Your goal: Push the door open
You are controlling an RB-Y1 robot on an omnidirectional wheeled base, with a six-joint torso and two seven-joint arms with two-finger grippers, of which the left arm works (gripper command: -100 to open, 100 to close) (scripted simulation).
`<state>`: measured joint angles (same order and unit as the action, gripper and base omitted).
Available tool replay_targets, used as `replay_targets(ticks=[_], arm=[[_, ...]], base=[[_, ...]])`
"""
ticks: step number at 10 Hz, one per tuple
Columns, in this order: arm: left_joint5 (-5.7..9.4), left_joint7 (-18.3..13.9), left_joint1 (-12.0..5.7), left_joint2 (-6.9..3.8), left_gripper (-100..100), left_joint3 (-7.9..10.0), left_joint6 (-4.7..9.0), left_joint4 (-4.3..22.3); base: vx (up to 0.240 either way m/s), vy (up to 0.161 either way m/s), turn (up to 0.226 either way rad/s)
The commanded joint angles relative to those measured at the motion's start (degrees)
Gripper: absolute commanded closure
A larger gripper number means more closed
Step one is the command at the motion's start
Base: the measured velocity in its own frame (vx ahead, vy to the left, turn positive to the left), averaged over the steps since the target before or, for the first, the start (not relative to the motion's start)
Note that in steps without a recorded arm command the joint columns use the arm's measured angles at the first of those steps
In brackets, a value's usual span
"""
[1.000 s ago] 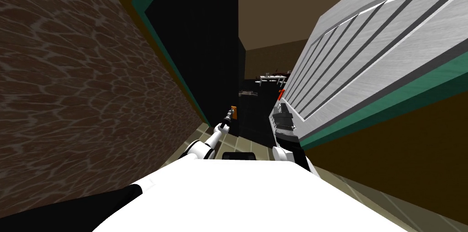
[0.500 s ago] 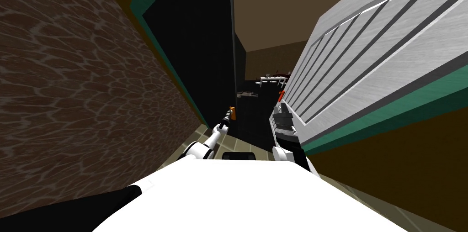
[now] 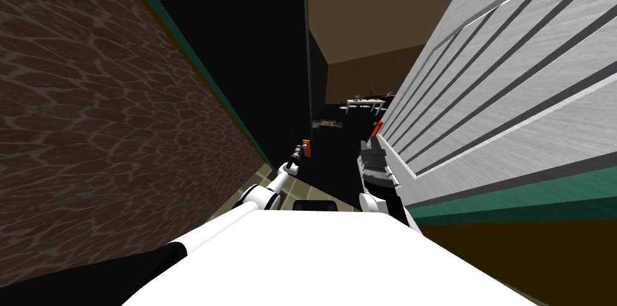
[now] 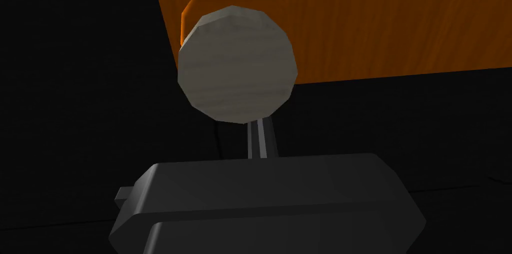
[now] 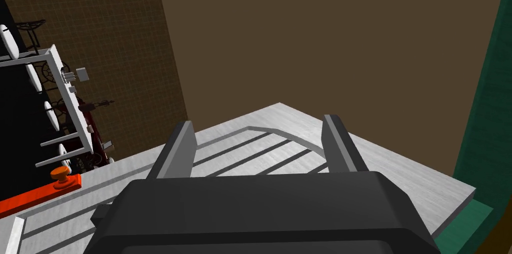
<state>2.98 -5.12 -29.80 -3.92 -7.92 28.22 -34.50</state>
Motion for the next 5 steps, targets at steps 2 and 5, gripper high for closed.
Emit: replay_targets(ticks=[2,5], arm=[[-0.03,-0.28,0.17,-0.04,-100,-0.29,-0.15,-0.21],[0.0,-0.55,0.24,0.59,-100,-0.63,-0.23,-0.45]], base=[[-0.189,0.047,-0.001],[-0.262,-0.012,0.026]])
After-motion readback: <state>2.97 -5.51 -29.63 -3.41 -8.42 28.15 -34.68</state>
